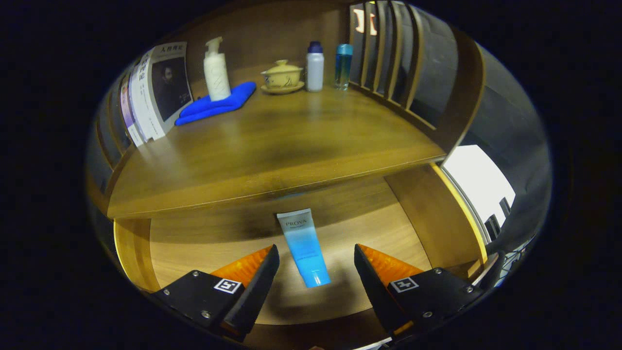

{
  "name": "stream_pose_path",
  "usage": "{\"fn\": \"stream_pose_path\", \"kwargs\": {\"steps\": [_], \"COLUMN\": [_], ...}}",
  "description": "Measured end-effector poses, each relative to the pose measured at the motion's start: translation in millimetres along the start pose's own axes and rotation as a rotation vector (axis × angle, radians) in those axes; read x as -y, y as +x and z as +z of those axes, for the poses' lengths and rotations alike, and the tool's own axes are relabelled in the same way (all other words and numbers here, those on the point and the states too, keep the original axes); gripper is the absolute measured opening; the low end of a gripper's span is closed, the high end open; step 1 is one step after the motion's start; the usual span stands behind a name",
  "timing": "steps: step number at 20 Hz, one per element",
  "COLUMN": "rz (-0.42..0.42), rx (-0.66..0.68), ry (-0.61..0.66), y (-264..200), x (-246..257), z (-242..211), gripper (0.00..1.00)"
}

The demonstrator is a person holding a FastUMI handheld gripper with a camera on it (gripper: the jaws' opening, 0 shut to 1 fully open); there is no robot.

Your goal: Pull open the drawer, take out the items inside it, and place them on the countertop above the cabinet.

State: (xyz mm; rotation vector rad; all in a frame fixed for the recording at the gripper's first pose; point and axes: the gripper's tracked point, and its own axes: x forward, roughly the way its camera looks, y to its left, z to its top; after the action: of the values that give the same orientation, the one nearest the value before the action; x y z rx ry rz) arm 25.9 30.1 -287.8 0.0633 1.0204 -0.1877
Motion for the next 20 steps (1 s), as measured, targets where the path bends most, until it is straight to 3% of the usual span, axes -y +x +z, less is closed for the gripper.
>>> {"fn": "stream_pose_path", "kwargs": {"steps": [6, 16, 19, 20], "rz": [-0.022, 0.006, 0.052, 0.071], "rx": [-0.164, -0.322, -0.323, -0.314], "ry": [-0.085, -0.073, -0.058, -0.044], "y": [21, 33, 35, 37], "x": [-6, -4, -10, -14], "z": [-15, -39, -42, -42], "gripper": [0.94, 0.93, 0.87, 0.79]}}
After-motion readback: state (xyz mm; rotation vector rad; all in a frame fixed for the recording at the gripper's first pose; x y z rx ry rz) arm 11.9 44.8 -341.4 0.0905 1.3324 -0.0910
